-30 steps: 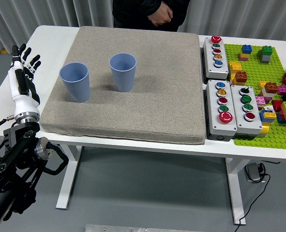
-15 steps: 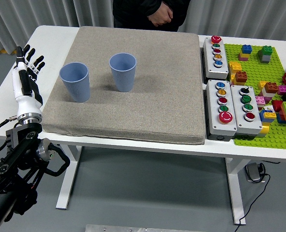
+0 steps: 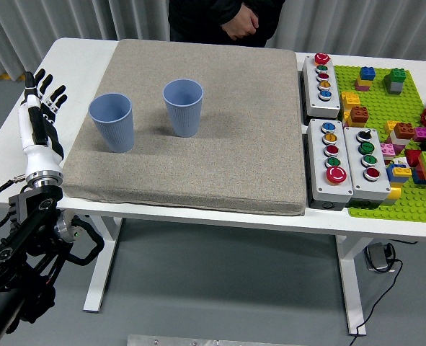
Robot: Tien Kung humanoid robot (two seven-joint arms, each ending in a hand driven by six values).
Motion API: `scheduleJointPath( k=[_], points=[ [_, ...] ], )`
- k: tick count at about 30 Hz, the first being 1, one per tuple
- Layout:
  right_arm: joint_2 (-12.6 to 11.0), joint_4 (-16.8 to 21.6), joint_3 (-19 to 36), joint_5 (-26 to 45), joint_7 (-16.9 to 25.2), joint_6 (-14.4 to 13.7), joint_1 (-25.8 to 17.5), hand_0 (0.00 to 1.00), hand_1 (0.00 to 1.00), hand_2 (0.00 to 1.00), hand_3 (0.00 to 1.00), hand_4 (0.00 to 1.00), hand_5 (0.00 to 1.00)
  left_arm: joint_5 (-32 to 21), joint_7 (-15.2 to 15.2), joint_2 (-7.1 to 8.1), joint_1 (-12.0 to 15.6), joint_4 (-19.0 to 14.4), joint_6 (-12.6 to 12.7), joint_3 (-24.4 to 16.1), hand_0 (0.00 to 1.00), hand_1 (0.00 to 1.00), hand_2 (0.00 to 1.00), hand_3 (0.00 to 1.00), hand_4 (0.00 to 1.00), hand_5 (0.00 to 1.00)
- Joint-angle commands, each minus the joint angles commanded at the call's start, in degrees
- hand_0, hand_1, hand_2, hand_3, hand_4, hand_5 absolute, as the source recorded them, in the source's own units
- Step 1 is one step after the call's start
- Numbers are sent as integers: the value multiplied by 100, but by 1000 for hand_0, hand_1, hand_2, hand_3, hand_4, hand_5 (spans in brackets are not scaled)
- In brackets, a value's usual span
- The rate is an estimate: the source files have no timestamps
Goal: Pick cup pour cup place
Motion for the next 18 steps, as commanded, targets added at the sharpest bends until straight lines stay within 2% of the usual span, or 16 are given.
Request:
scheduleJointPath(
  k=[18],
  points=[
    [-2,-2,5,-16,2,1,37,700,709,682,643,88,302,55,10,-3,-15,-54,46,-10,750,756,890,847,820,998]
  ],
)
